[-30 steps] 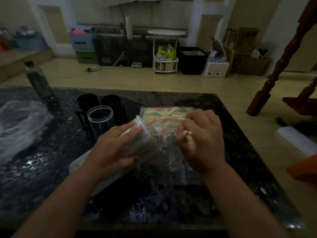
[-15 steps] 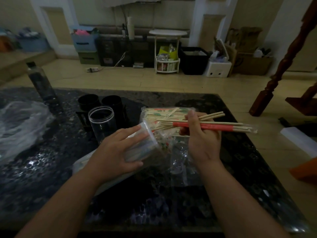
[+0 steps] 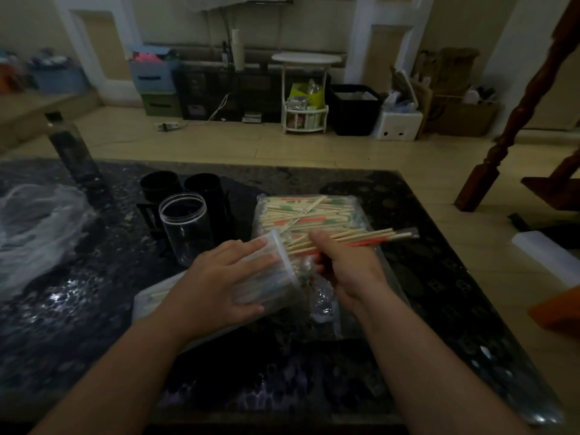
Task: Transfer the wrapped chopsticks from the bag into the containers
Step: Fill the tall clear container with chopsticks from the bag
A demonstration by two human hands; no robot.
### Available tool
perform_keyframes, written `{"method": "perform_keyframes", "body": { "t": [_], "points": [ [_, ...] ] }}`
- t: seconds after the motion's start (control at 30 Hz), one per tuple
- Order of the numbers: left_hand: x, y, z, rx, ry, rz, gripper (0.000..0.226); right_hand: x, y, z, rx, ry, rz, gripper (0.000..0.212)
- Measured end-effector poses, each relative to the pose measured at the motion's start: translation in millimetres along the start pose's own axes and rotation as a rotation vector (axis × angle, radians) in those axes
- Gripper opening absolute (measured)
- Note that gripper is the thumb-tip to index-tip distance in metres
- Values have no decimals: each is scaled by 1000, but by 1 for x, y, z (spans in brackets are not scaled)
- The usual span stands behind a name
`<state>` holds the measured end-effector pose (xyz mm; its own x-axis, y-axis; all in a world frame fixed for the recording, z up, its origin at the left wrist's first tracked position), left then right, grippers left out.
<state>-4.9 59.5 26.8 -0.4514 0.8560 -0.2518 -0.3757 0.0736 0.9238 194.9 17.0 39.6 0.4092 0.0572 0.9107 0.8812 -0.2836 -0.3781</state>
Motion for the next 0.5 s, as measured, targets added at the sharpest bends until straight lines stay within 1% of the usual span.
{"method": "perform_keyframes", "body": {
  "t": [0.03, 0.1, 0.13, 0.2, 0.23, 0.27, 0.37, 0.4, 0.43, 0.5],
  "points": [
    [-1, 0, 1, 1, 2, 2, 77, 2, 4, 1, -51, 39, 35, 11],
    [-4, 1, 2, -8, -5, 1, 77, 5, 8, 4, -100, 91, -20, 13],
    [-5, 1, 2, -16, -12, 1, 77, 5, 8, 4, -82, 85, -97, 14],
    [-6, 2, 3, -25, -16, 5, 76, 2, 1, 0, 31, 25, -236, 13],
    [-7, 1, 3, -25, -14, 8, 76, 0, -1, -1, 70, 3, -245, 12],
    [-7, 1, 4, -25, -13, 9, 76, -1, -2, -1, 68, -2, -216, 13],
    [-8, 2, 3, -37, -22, 18, 76, 6, 2, 0, -36, 45, -17, 23],
    [-9, 3, 3, -40, -25, 25, 76, 6, 3, 1, -40, 46, 1, 24],
    [-9, 3, 3, -40, -25, 31, 76, 5, 4, 1, -25, 32, -28, 24],
    [-9, 1, 2, -25, -23, 41, 77, 0, 1, -1, 35, -33, -161, 21]
  ]
}}
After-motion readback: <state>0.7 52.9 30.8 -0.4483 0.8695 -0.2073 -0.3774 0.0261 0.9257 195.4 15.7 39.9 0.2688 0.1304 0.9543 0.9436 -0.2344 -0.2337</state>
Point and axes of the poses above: each hand's wrist, its own z-axis towards the middle knuckle, its own y-axis out of the back of the hand, x = y × z, the point moved 5 cm from there along z, towards the middle knuckle, and after that the axes turned 11 degrees about x, right-handed, at the moved point
